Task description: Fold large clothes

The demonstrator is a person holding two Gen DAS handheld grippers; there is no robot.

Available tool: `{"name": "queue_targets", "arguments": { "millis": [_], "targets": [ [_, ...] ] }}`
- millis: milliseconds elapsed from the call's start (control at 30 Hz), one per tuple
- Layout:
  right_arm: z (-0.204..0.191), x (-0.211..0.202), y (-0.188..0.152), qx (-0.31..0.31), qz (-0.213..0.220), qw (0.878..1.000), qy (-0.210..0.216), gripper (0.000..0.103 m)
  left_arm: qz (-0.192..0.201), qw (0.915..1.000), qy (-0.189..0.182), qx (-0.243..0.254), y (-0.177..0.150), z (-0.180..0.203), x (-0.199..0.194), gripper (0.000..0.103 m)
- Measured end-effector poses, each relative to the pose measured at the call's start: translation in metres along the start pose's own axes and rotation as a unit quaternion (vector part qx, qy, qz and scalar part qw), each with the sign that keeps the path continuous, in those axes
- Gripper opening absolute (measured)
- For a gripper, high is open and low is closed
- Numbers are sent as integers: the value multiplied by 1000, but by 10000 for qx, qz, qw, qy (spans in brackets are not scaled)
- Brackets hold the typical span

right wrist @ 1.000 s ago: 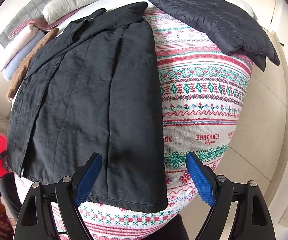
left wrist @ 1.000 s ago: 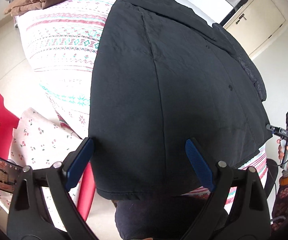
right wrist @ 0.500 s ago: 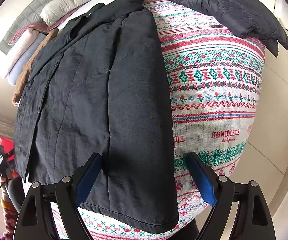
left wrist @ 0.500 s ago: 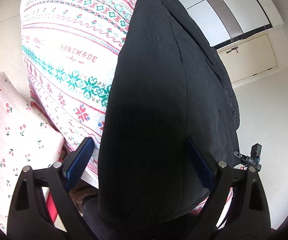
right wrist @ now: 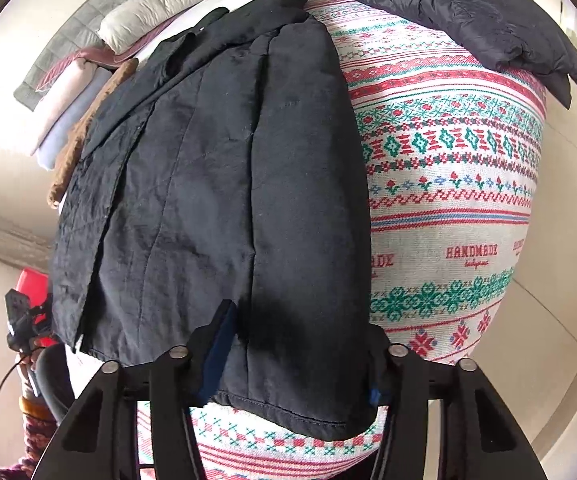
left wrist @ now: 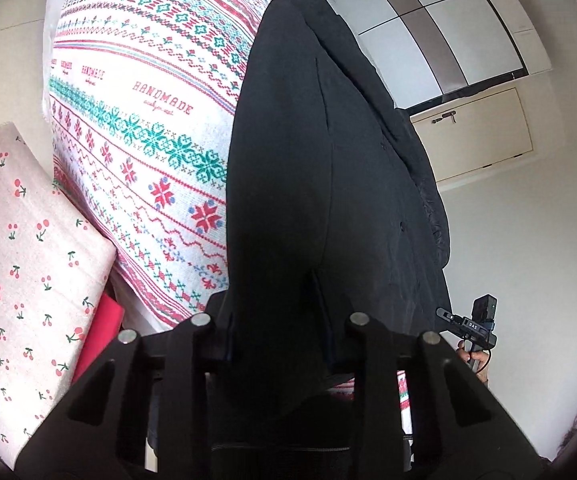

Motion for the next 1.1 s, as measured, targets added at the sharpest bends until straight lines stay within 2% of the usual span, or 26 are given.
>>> {"name": "queue_targets", "arguments": {
  "millis": [33,133,200,233,333,600,833,1100],
  "targets": [
    [0,0,-1,25,-10,10000,60,40,40,10000,12,12,-1,2,-3,28],
    [2,3,-2,90,-82,9996,245,39,44,9999,78,63,-2,9,-5,26],
    [2,4,-2,88,-122,9993,356,31,95,9997,174,158,0,19,-4,20],
    [1,4,-2,106,-123,9986,508,21,151,9995,207,203,0,25,-5,18],
    [-7,-11,0,41,118,9976,684,16,416,9982,210,387,5,47,-15,11],
    [-44,-66,26,-150,971,9872,1259,13,1275,9872,-57,953,37,113,-44,10],
    [-73,-101,69,-302,1564,9783,1321,12,2140,9680,-89,1311,74,163,-49,9],
    [-79,-130,141,-26,2186,9674,1277,12,2656,9535,-27,1426,145,199,-43,10]
  ]
}}
Point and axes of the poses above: each gripper's, at about its wrist camera, not at the fingertips, and x roughly the way its jaws point, z to its right, y to its top, the point moved 2 cm from there along x, roughly the way its jaws point, and after that the axes turned 3 degrees about -y, right-handed, at the moved point
